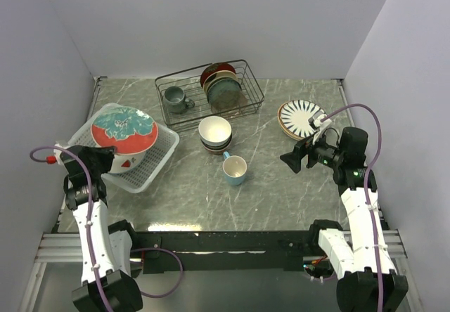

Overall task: Place the mixed dishes into the plastic bin
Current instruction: Place the plate in the plastic bin.

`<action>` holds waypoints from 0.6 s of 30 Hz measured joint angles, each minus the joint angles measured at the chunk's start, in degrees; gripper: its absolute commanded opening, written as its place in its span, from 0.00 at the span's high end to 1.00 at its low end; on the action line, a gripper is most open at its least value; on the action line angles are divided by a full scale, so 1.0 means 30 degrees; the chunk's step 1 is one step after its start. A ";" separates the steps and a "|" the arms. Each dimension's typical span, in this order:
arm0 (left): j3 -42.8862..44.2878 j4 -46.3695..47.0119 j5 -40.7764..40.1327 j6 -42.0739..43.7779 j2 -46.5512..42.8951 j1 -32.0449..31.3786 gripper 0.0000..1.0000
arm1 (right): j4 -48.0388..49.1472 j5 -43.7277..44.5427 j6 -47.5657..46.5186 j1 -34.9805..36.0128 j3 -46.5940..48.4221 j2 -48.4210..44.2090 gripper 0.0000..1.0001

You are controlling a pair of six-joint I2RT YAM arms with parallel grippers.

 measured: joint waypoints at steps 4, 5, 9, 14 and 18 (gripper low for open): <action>-0.0510 -0.0138 -0.0488 -0.0204 -0.0117 0.0444 0.99 | 0.0000 0.0022 0.0000 -0.0095 0.0000 0.0000 0.00; -0.0641 -0.0153 -0.0634 -0.0270 -0.0168 0.0546 0.99 | 0.0000 0.0029 0.0000 -0.0117 0.0000 0.0000 0.00; -0.0911 -0.0459 -0.1173 -0.0503 -0.0372 0.0867 0.99 | 0.0000 0.0044 0.0000 -0.0146 0.0000 0.0000 0.00; -0.0984 -0.0736 -0.1647 -0.0568 -0.0481 0.1086 0.99 | 0.0000 0.0044 0.0000 -0.0160 0.0000 0.0000 0.00; -0.1290 -0.0736 -0.1843 -0.0663 -0.0481 0.1100 0.99 | 0.0000 0.0044 0.0000 -0.0160 0.0000 0.0000 0.00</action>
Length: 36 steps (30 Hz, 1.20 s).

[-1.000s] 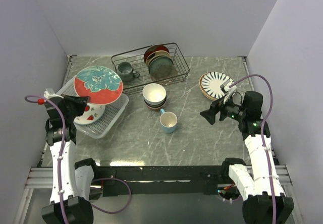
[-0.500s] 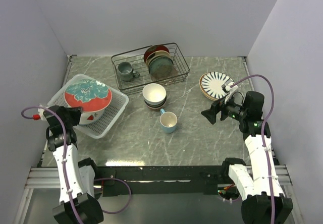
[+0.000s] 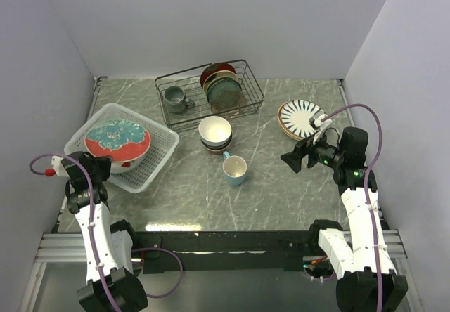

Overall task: Place the mixed dishes into the plastic bin
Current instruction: Place the plate in the plastic bin.

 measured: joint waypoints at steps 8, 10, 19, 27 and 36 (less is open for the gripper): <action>-0.0474 -0.0131 -0.0007 0.0015 0.0874 0.0066 0.99 | 0.0000 0.0007 0.0000 -0.0087 0.0000 0.0007 0.00; -0.0525 -0.0102 -0.0015 0.0022 0.1093 0.0087 0.99 | 0.0000 0.0007 0.0000 -0.0131 0.0000 0.0007 0.00; -0.0583 0.0372 -0.0007 0.0036 0.2339 0.0102 0.87 | 0.0000 0.0015 0.0007 -0.0211 0.0000 0.0007 0.00; -0.0597 0.1763 0.0007 -0.0080 0.2892 0.0175 0.64 | 0.0000 0.0015 0.0007 -0.0226 0.0000 0.0029 0.00; -0.0627 0.2317 0.0044 -0.0175 0.3220 0.0197 0.46 | 0.0007 0.0029 0.0007 -0.0306 0.0000 0.0036 0.00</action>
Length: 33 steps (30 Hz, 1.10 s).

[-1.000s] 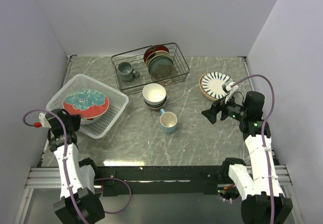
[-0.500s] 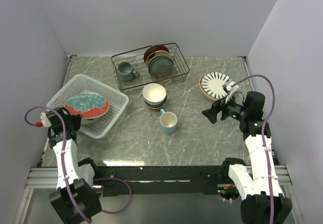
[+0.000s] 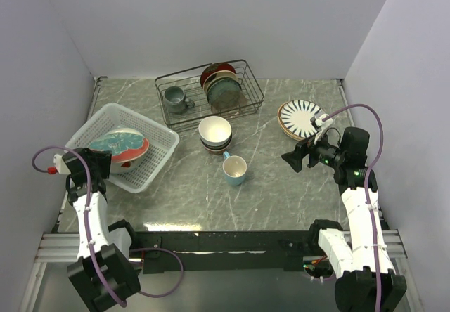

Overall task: Place the mixed dishes into the plastic bin
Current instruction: Place the plate in the plastic bin.

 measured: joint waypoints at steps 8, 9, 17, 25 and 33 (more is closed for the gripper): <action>-0.0117 0.0459 0.0401 -0.0131 0.0255 0.0007 0.27 | 0.0000 0.0044 0.0000 -0.0073 0.0000 0.0022 0.00; -0.0117 0.0707 0.0532 -0.0168 0.0342 0.0007 0.25 | 0.0000 0.0044 0.0000 -0.0073 0.0000 0.0022 0.00; 0.0707 0.1282 0.1341 -0.0291 0.2433 0.0015 0.19 | 0.0000 0.0051 0.0000 -0.0080 0.0000 0.0029 0.00; 0.2353 0.0022 0.1348 0.0459 0.4685 0.0015 0.15 | 0.0000 0.0044 0.0000 -0.0087 0.0000 0.0022 0.00; 0.3366 -0.1231 0.1537 0.1093 0.5523 -0.0029 0.10 | 0.0000 0.0051 0.0007 -0.0117 0.0000 0.0015 0.00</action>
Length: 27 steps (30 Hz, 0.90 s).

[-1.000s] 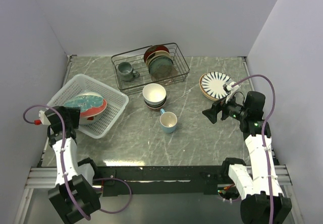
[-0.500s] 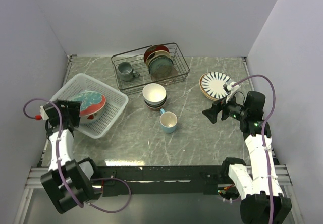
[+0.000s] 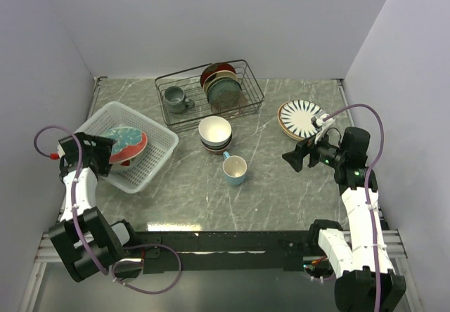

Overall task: Place the mixed dishes into the plastic bin
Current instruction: Place the plate in the plastic bin.

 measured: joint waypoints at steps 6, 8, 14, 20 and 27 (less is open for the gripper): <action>0.0962 -0.1435 0.0204 0.0539 0.0597 -0.0058 0.06 | 0.0000 -0.0007 0.0000 0.0000 0.0000 -0.0073 0.00; 0.1246 -0.1953 0.0248 0.0714 0.0721 -0.0095 0.06 | 0.0000 -0.0007 0.0000 0.0000 0.0000 -0.0109 0.00; 0.2040 -0.3577 0.0160 0.1260 0.1224 -0.0138 0.05 | 0.0000 -0.0007 0.0000 0.0000 0.0000 -0.0262 0.00; 0.2521 -0.4641 0.0066 0.1596 0.1530 -0.0138 0.04 | -0.0007 -0.0007 0.0000 -0.0007 0.0000 -0.0452 0.00; 0.3410 -0.6564 -0.0073 0.1625 0.1843 -0.0175 0.03 | -0.0007 -0.0007 0.0000 -0.0015 0.0000 -0.0568 0.00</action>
